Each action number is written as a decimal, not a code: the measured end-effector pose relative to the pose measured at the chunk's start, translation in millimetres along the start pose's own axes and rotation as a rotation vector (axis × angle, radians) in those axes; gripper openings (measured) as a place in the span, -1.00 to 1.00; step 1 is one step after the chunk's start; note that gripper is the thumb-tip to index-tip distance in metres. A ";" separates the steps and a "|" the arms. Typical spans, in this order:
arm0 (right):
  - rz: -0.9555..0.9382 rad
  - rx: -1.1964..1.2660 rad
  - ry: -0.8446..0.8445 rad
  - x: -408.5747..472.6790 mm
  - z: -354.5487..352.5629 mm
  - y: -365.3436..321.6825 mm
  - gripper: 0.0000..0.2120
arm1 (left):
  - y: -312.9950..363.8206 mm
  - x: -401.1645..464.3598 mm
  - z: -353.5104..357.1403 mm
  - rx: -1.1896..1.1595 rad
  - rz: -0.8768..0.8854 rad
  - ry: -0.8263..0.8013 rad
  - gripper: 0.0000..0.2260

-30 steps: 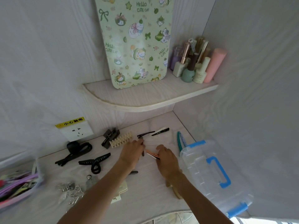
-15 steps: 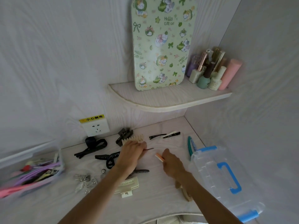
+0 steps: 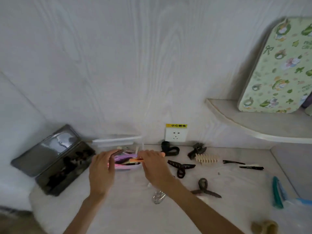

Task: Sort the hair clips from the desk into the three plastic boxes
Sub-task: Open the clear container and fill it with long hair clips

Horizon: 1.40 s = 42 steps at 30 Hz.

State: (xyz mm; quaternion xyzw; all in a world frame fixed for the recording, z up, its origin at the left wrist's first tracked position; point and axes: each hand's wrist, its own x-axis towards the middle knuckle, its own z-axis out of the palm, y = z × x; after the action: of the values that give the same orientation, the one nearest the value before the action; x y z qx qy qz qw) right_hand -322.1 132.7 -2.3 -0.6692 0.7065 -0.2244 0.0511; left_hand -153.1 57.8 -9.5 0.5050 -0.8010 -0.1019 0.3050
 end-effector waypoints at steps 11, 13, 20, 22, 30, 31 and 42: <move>-0.109 0.140 0.115 4.8 28.8 11.4 -0.66 | -7.0 15.9 6.5 0.004 0.033 -0.188 -0.68; -0.043 0.098 0.148 -23.7 16.1 41.0 -0.70 | -1.6 12.8 16.9 0.031 0.080 -0.206 -0.71; 0.541 -0.118 0.293 -117.8 -38.4 150.8 -0.62 | 96.8 -10.2 68.7 -0.165 0.353 -0.291 -0.77; 0.755 -0.168 0.277 -130.7 -48.5 170.6 -0.59 | 131.1 -13.7 91.4 -0.225 0.454 -0.380 -0.78; 1.348 -0.088 0.282 -138.1 -67.6 218.6 -0.34 | 208.5 -24.5 178.0 0.070 0.788 -0.551 -0.58; 1.421 -0.057 0.306 -138.4 -69.3 224.0 -0.31 | 208.5 -25.3 179.1 0.109 0.785 -0.547 -0.58; 1.289 -0.150 0.242 -129.3 -52.1 242.9 -0.43 | 235.8 6.2 159.0 0.176 0.707 -0.519 -0.78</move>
State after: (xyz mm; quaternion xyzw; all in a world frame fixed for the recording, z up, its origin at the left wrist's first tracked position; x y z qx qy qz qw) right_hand -552.8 271.8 -78.9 -0.0839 0.9801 -0.1729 0.0487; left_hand -425.1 140.0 -22.1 0.1818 -0.9800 -0.0460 0.0660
